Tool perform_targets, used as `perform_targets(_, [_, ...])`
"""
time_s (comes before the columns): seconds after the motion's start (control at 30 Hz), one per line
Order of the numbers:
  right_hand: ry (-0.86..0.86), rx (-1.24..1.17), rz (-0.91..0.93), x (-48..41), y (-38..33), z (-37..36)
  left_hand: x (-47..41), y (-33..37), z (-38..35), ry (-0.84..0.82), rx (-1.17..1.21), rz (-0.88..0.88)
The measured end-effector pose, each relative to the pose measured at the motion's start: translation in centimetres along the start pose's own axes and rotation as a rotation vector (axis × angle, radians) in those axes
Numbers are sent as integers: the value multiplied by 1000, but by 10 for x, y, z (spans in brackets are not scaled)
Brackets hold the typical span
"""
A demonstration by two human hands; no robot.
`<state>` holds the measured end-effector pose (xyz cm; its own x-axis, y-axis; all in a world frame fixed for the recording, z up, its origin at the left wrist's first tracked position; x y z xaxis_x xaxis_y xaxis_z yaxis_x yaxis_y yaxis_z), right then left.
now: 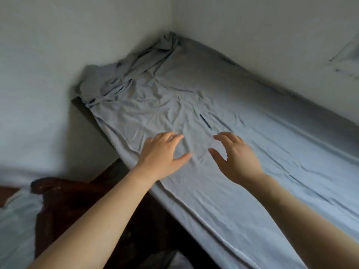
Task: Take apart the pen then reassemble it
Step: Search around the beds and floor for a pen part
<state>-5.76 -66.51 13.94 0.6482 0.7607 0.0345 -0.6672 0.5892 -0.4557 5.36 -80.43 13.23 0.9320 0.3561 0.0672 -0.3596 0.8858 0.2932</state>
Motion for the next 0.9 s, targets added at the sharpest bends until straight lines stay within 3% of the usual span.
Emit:
perform_targets(0.2, [-25, 44, -147, -72, 40, -27, -109, -37, -47, -101, -2, -98])
perform_targets(0.43, [-92, 31, -262, -146, 77, -84, -171, -85, -117, -117, -17, -108])
perform_targets(0.7, [-68, -63, -321, -199, 93, -128, -179, -109, -147, 53, -15, -146])
perform_targets(0.9, [7, -128, -347, -201, 95, -138, -181, -114, -152, 47, 4, -146])
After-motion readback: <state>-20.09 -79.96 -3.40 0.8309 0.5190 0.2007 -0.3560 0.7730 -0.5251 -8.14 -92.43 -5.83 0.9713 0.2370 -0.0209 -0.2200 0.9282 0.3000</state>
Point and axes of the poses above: each hand's wrist, its own x-axis away from the middle knuckle, its own z-axis out of the back of the hand, y = z × x, the point moved 8 cm from there along -x, towards the middle knuckle, and after that the axes turned 4 degrees about -z, right-handed, at the moved point
